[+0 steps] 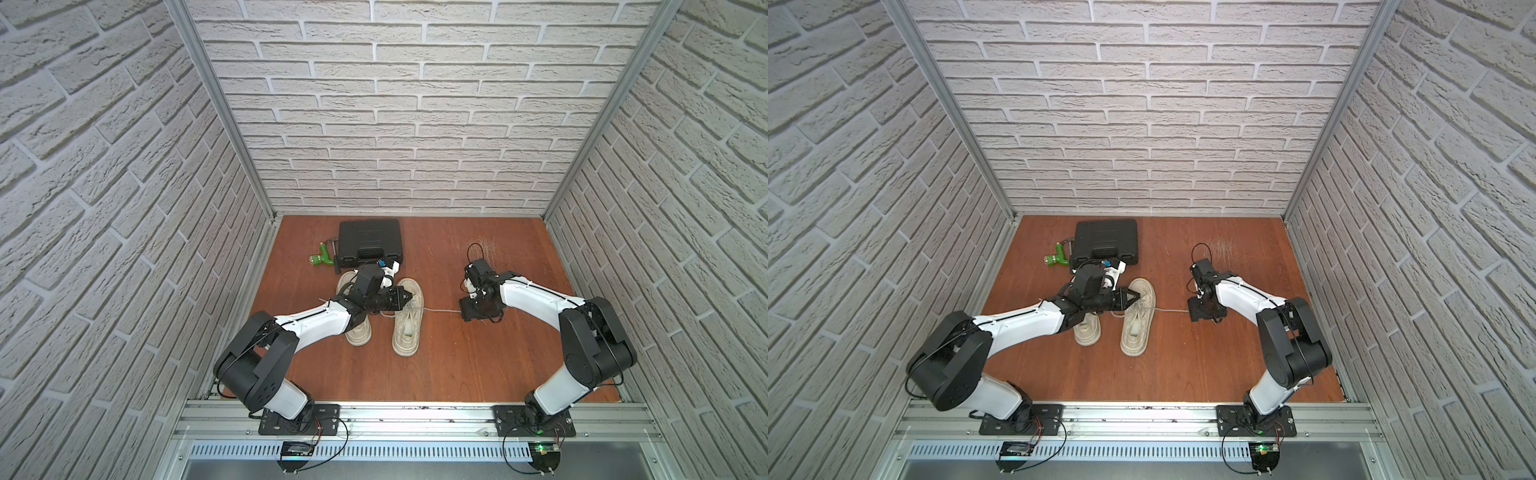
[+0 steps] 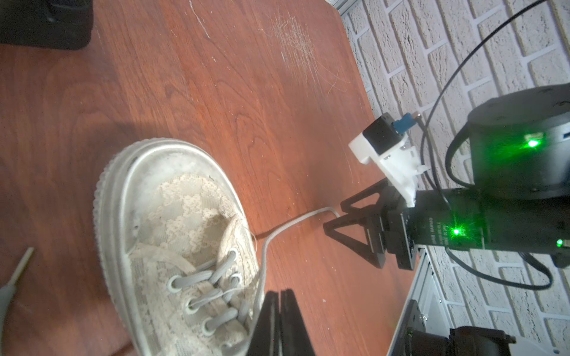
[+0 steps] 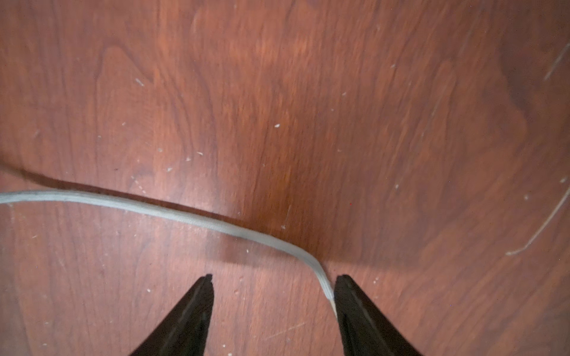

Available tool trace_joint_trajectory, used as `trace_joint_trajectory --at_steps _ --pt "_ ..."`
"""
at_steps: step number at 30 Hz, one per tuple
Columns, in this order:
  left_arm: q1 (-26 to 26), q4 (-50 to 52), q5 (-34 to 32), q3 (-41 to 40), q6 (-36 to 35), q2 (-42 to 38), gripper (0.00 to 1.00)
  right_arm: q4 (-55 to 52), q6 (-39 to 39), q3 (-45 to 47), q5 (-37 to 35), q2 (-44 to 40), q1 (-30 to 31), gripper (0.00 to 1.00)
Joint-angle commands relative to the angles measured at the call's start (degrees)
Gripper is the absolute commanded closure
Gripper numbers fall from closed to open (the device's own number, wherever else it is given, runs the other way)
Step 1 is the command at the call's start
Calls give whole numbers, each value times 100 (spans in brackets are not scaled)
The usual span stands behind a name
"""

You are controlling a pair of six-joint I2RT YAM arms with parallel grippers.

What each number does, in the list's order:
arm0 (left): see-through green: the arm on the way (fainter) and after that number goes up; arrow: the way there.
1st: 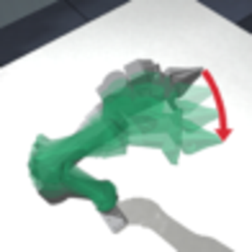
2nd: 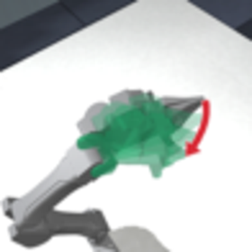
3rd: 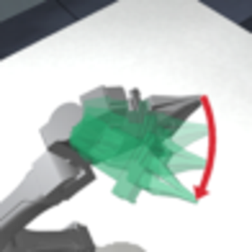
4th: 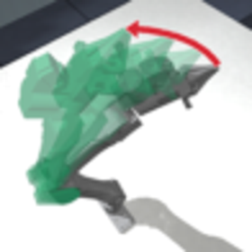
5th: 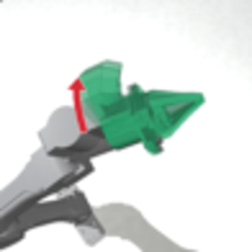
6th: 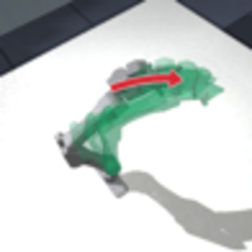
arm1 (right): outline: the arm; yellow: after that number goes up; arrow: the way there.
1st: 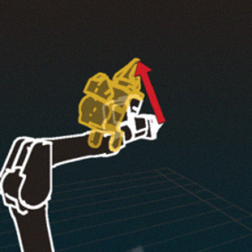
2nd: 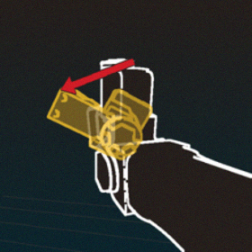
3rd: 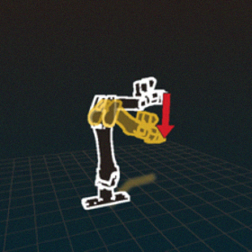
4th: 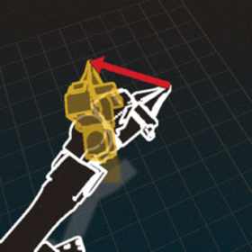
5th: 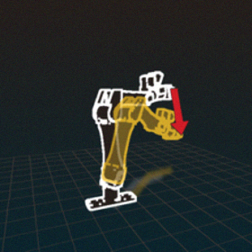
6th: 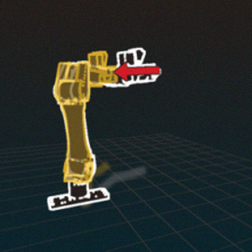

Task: Tie the shoes
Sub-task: Wrap the shoelace around the shoelace.

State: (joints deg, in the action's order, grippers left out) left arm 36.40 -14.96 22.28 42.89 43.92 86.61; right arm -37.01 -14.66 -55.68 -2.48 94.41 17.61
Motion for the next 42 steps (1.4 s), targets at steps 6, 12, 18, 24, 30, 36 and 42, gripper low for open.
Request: trace_joint_trajectory --at_steps 6,12,18,24,30,36,42 --pt "8 -166 -36 -32 -89 23 100 122 103 -197 94 369 -143 33" --pt "8 -199 -29 -32 -77 32 100 68 60 -242 315 500 -184 61" --pt "0 -298 -74 -119 -148 -35 100 260 -38 -88 574 244 -163 98" --pt "4 -824 -10 -367 -216 -130 100 785 -26 -19 1449 -708 -21 98" --pt "13 -1303 144 -492 -325 -110 100 807 -28 -1214 2068 -756 619 97" --pt "17 -1325 67 -552 -302 -170 100 1063 -252 -2965 2202 306 1243 97" --pt "55 -1352 -37 -615 -288 -230 100 1081 -665 -4374 1959 1567 1578 86"
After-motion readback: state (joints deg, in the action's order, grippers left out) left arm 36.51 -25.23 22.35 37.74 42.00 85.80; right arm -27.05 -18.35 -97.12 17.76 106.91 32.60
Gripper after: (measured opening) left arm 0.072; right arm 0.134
